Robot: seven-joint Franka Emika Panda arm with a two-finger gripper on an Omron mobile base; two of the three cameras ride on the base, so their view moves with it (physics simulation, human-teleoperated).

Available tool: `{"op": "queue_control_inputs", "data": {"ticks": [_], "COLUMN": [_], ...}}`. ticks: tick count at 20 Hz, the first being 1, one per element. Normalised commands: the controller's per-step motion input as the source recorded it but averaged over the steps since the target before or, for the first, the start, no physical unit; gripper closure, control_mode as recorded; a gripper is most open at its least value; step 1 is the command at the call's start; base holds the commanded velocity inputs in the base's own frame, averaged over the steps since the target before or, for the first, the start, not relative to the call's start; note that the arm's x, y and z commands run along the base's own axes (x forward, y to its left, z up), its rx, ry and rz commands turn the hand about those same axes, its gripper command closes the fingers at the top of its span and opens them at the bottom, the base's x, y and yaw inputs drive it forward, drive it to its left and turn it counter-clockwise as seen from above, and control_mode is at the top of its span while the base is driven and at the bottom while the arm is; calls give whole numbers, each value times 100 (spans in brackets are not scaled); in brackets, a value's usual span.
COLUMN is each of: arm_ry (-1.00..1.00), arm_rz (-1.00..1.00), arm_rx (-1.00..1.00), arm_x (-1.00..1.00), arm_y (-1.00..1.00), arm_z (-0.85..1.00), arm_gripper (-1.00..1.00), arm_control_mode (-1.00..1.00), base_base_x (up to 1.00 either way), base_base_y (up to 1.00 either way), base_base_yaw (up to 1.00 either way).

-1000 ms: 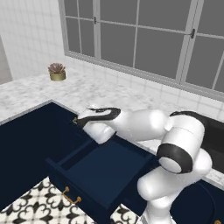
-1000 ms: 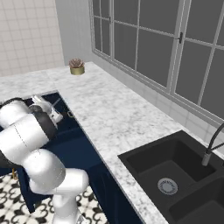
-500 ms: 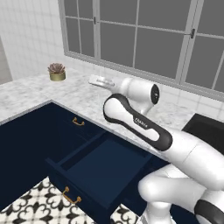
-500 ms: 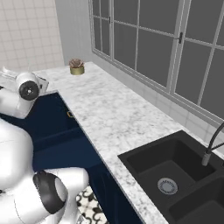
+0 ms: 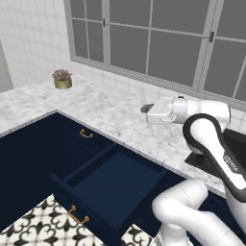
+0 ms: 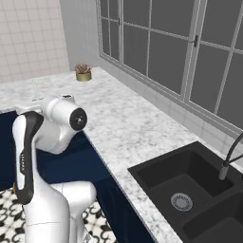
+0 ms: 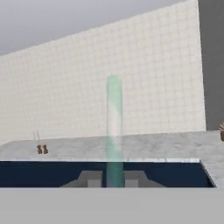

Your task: Take a straw from the drawer in front and place it inside the glass cup on the dining counter.

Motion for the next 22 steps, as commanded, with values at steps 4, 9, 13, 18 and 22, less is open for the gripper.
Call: {"op": "queue_control_inputs", "data": {"ticks": [4, 9, 13, 18, 22], "arm_ry": [-3, 0, -20, -23, -5], "arm_rz": [1, -8, -9, -5, 0], "arm_rx": [-56, -65, -43, -15, -11], "arm_x": [-80, -33, -6, 0, 0], "arm_y": [-67, -18, -1, -45, -31], "arm_z": [-41, -63, -92, -83, -53], "arm_gripper": [100, 100, 100, 100, 100], "arm_control_mode": [-100, -100, -100, -100, -100], "base_base_x": [0, 0, 0, 0, 0], "base_base_y": [0, 0, 0, 0, 0], "base_base_yaw": [0, 0, 0, 0, 0]}}
